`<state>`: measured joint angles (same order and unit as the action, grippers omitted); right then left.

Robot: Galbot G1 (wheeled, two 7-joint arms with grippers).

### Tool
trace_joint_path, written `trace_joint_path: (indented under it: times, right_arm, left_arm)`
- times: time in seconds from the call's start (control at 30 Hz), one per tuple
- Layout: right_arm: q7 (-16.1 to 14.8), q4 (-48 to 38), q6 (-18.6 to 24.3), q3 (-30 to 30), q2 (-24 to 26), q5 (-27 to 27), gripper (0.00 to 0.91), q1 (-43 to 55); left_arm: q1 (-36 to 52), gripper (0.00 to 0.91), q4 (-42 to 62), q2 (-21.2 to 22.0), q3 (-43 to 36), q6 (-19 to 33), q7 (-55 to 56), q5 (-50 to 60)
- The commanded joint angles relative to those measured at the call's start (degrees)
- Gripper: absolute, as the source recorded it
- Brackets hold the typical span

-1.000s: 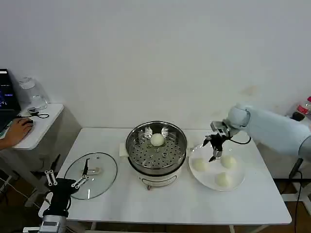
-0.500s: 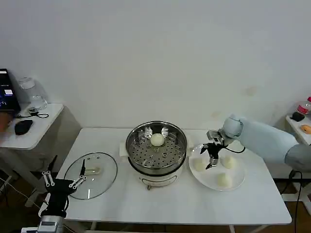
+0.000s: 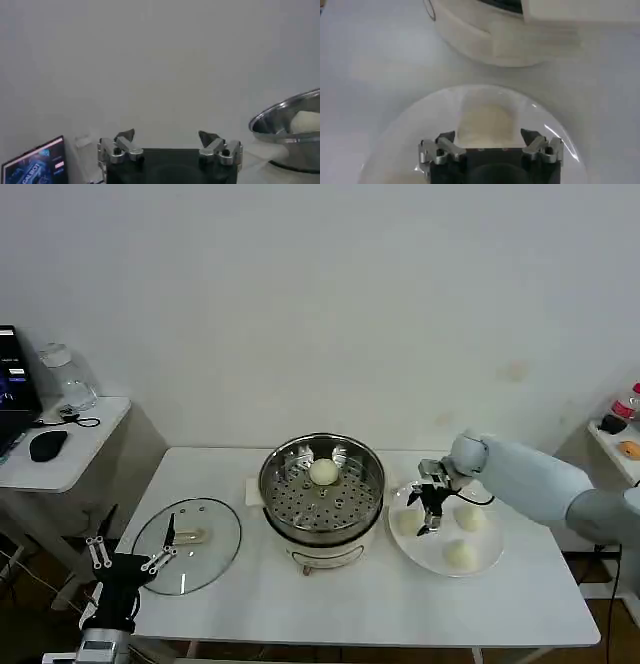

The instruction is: Take steamed baozi put them in steamer then cover it.

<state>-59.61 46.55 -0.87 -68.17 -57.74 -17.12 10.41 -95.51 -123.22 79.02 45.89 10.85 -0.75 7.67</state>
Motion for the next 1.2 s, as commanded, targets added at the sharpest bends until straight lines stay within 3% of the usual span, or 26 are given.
trace_joint_path:
  times: [0.03, 0.27, 0.6, 0.9, 1.2]
  right_arm:
    - [0.1, -1.63, 0.1, 0.58, -0.92, 0.93, 0.776, -0.61]
    - [-0.03, -2.24, 0.36, 0.71, -1.56, 1.14, 0.665, -0.68]
    - [-0.09, -0.35, 0.45, 0.2, 0.45, 0.25, 0.665, 1.25]
    - [-0.6, 7.62, 0.37, -3.59, 6.71, -5.64, 0.655, 12.08]
    - [-1.99, 16.59, -1.31, -3.23, 10.84, -12.93, 0.655, 24.44]
  left_arm:
    - [-0.05, 0.907, -0.02, -0.07, 0.15, 0.01, -0.03, -0.07]
    - [-0.17, 0.907, -0.05, 0.2, 0.09, 0.05, -0.03, 0.0]
    - [-0.3, 0.907, -0.31, 0.32, 0.21, 0.07, 0.0, 0.06]
    - [-0.05, 0.907, -0.5, 0.2, -0.23, 0.03, 0.02, 0.13]
    - [0.44, 0.907, -0.55, 0.32, -1.33, 0.04, 0.04, 0.27]
